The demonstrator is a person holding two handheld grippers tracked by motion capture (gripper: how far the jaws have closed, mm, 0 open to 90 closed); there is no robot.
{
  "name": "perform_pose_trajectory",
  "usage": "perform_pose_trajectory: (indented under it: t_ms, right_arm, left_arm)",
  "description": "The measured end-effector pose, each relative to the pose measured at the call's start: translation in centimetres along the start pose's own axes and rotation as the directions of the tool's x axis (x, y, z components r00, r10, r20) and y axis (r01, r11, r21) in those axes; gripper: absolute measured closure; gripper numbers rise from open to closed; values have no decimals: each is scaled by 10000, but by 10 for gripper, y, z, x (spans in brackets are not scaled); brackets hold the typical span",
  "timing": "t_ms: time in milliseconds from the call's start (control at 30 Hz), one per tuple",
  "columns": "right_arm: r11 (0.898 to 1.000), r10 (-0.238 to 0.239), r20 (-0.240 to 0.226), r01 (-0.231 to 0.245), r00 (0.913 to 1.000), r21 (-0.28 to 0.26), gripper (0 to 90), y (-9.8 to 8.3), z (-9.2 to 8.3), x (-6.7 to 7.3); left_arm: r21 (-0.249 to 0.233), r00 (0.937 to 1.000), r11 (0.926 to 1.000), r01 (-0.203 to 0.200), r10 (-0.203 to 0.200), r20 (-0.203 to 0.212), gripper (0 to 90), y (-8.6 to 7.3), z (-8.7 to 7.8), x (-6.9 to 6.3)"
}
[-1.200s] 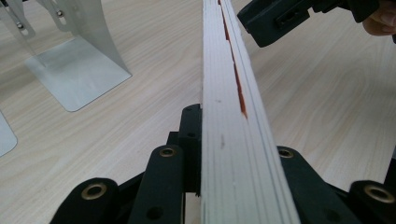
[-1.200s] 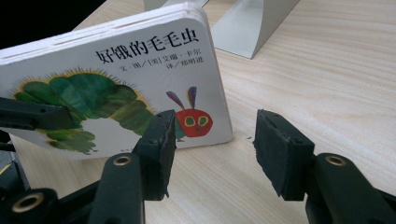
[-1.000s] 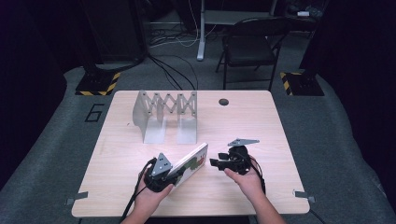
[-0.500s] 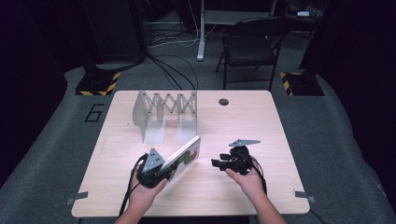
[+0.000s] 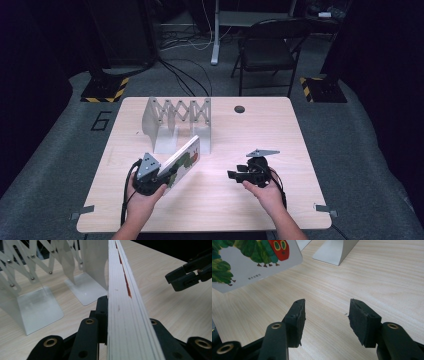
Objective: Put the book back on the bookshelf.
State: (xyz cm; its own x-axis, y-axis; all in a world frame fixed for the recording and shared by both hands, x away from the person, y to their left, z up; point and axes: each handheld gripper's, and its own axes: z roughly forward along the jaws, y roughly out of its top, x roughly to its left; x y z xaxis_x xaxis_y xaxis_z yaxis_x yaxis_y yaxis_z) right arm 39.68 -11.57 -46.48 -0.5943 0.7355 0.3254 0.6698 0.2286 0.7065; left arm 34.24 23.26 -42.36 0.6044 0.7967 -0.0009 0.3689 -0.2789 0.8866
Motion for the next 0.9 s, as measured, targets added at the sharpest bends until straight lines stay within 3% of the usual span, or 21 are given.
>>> perform_pose_trajectory:
  t_ms: [267,467,900]
  right_arm:
    - [10000,60,37,-60,10000,2,470,0,0,-1]
    - [10000,38,33,-39,10000,45,470,-1,0,-3]
    - [10000,18,76,-19,10000,56,469,-1,1,-3]
  left_arm:
    - [-350,9978,9985,411,-429,-507,757,3,-14,17]
    - [-574,9922,9959,703,-758,-990,757,4,-24,31]
    - [-755,9796,9915,1061,-1173,-1632,757,0,-39,53]
